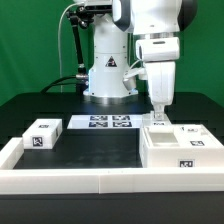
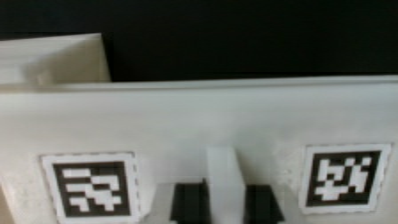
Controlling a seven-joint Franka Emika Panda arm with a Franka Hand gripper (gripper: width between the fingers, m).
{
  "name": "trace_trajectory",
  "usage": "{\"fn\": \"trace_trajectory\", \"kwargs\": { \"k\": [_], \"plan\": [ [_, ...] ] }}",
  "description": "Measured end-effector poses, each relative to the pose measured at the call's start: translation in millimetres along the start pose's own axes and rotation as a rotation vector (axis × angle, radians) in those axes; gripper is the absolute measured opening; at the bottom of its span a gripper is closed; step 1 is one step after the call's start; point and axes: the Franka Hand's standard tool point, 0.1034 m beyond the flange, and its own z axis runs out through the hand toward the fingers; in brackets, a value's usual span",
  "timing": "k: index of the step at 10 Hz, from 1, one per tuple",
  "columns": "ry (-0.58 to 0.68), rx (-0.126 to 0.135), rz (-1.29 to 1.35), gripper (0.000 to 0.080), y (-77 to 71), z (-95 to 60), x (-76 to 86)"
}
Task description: Assemble cabinet
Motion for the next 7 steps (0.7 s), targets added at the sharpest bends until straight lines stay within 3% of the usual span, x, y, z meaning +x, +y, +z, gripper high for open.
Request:
{"fn": "trace_trajectory", "kwargs": {
  "k": [7],
  "plan": [
    [-0.005, -0.001, -0.021, 0.007, 1.1, 0.1, -0.8]
  ]
}}
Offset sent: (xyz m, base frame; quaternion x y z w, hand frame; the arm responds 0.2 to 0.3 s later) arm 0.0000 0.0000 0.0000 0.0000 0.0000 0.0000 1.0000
